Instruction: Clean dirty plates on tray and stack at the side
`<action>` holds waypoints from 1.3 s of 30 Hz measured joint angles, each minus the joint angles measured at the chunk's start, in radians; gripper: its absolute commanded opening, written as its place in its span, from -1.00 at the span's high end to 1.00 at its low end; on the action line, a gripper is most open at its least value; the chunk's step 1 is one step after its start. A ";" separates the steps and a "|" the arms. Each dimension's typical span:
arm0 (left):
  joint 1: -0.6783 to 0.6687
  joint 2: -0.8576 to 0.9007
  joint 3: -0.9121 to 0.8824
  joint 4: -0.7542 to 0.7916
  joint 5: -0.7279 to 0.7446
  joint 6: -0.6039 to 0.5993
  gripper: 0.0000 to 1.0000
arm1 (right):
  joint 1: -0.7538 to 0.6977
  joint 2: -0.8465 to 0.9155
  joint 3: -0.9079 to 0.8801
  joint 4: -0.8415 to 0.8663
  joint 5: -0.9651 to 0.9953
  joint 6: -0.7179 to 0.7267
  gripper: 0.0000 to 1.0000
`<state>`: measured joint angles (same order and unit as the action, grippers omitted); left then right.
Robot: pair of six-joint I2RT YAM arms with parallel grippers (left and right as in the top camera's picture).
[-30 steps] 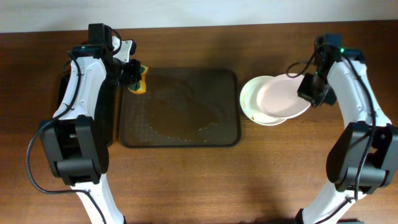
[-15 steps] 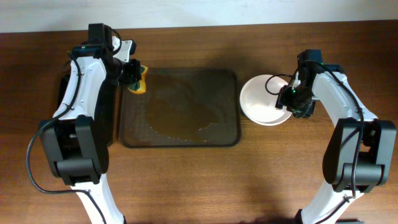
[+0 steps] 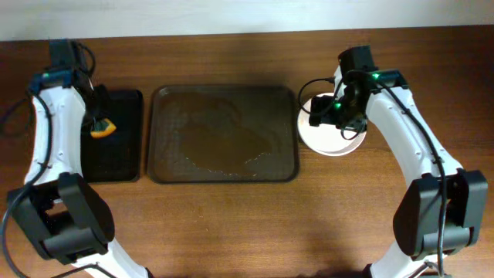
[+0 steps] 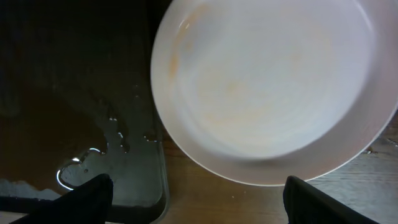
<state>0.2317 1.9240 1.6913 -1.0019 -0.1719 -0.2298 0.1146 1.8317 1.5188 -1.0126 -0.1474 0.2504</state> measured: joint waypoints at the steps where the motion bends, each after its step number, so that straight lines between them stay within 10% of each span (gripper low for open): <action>1: 0.000 0.000 -0.054 0.054 -0.013 -0.008 0.90 | 0.002 0.000 0.000 0.000 0.003 -0.001 -0.76; 8: 0.000 0.011 -0.283 0.303 -0.043 -0.035 0.60 | 0.001 0.000 0.000 -0.005 0.007 0.000 -0.76; 15: 0.001 0.051 -0.340 0.359 -0.046 -0.048 -0.61 | 0.001 0.000 0.000 -0.012 0.008 0.000 -0.78; 22: -0.003 -0.009 -0.256 0.247 0.019 -0.027 -0.71 | 0.001 -0.035 0.077 -0.062 0.010 -0.005 -0.84; 29: -0.108 -0.397 -0.206 0.247 0.235 0.143 -0.98 | 0.001 -0.380 0.211 -0.166 0.019 -0.043 -0.97; 39: -0.110 -0.397 -0.206 0.242 0.267 0.159 -0.98 | 0.001 -0.814 0.224 -0.279 0.014 -0.048 -0.97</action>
<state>0.1215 1.5269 1.4857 -0.7601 0.0948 -0.0708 0.1158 1.0176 1.7432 -1.2919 -0.1337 0.2020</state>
